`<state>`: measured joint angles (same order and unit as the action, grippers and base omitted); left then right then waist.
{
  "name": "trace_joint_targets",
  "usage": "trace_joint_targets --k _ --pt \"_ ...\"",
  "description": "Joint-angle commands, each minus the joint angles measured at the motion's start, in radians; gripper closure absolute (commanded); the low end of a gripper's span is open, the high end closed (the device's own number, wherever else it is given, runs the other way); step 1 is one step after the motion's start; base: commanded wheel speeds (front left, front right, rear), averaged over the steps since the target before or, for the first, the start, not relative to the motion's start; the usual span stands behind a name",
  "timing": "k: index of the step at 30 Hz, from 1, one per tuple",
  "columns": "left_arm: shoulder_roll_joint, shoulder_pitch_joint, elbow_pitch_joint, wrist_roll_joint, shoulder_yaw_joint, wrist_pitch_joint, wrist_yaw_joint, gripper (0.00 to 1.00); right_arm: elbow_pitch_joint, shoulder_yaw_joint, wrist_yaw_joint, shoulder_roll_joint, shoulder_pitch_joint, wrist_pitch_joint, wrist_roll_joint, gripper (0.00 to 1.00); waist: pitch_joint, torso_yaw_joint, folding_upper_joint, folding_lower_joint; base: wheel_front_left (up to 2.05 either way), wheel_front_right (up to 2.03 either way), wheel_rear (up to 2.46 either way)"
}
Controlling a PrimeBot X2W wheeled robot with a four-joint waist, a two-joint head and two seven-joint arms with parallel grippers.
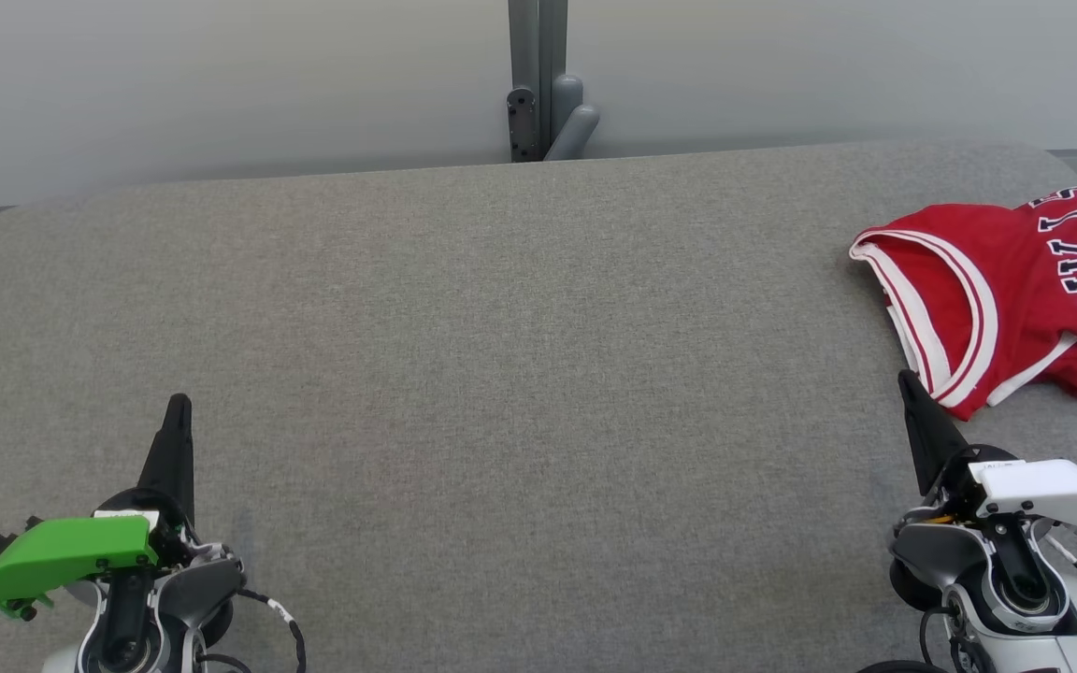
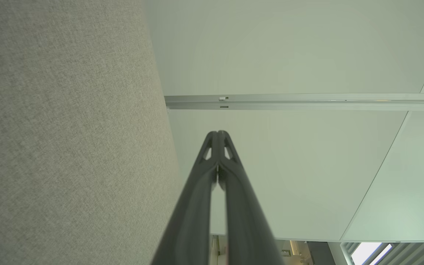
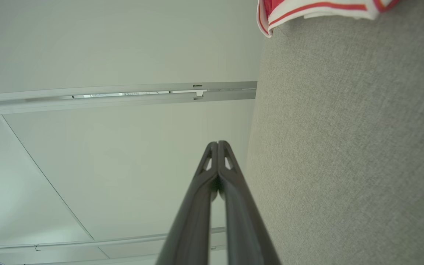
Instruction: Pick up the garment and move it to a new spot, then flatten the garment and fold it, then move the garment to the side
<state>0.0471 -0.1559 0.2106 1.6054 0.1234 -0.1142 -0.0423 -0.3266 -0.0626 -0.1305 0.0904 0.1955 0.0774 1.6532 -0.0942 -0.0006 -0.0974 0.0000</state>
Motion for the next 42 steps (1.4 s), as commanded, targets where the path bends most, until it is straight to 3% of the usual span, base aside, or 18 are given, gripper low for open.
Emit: trace_joint_targets --k 1,42 --pt "0.006 -0.014 -0.002 -0.001 0.0 -0.005 0.003 1.0 0.002 0.0 0.0 0.007 0.001 -0.005 0.007 1.0 0.0 0.0 0.0 0.0 0.0 0.0 0.0" --pt "0.006 -0.014 -0.002 -0.001 0.0 -0.005 0.003 1.0 0.006 0.035 0.0 0.031 -0.003 -0.029 0.036 1.0 0.0 0.0 0.0 0.0 0.0 0.0 0.0"
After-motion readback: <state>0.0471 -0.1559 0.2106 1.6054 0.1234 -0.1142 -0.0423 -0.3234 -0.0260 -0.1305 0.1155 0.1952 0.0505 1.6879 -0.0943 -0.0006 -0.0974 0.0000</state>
